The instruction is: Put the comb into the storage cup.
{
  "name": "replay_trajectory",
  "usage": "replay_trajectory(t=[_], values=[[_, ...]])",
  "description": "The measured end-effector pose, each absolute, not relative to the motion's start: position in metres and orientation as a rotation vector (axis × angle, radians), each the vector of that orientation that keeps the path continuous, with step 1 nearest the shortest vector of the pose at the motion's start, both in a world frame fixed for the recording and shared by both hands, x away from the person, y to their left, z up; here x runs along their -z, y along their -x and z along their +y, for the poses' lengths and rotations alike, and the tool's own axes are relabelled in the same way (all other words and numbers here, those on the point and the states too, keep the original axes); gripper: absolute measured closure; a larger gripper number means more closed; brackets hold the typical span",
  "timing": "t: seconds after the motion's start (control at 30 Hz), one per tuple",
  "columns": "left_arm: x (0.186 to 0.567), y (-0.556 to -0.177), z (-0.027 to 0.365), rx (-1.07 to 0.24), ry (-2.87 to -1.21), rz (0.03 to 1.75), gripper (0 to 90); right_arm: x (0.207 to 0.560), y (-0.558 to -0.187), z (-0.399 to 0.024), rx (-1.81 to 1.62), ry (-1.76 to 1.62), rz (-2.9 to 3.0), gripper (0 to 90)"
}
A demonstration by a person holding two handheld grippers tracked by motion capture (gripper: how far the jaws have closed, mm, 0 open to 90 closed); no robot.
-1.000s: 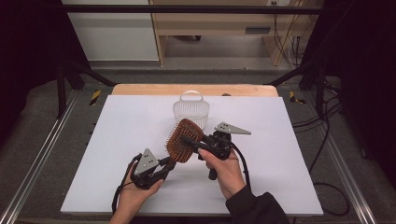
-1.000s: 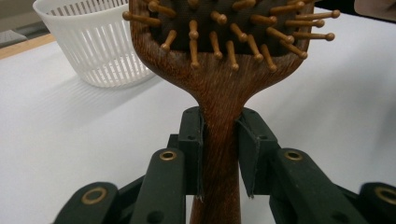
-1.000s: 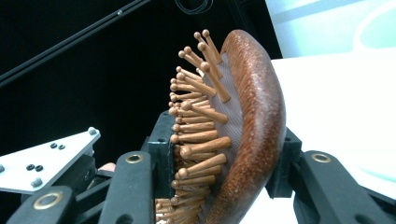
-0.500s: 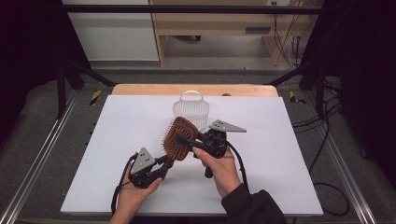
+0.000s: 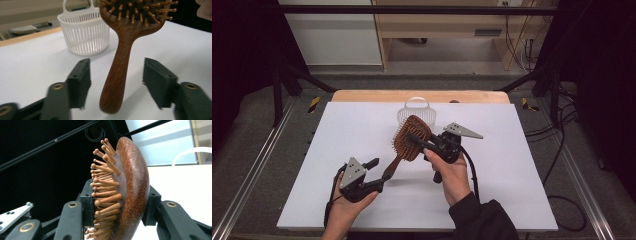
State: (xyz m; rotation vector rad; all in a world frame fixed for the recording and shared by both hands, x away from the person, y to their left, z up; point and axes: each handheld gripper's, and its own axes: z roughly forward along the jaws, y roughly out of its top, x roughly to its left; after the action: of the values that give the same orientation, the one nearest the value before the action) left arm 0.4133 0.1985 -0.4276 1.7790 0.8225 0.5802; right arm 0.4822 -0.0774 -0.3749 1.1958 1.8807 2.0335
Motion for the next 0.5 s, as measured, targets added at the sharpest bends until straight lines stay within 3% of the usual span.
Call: replay_trajectory(t=[0.2,0.5], values=[[0.421,-0.414,0.207,-0.6,-1.689,0.872,21.2,0.373,-0.485,-0.087,-2.034,-1.216,1.842,55.6],[0.418,-0.409,0.219,-0.593,-1.67,0.892,10.5,0.373,-0.486,-0.088,-2.04,-1.222,1.838,55.6]])
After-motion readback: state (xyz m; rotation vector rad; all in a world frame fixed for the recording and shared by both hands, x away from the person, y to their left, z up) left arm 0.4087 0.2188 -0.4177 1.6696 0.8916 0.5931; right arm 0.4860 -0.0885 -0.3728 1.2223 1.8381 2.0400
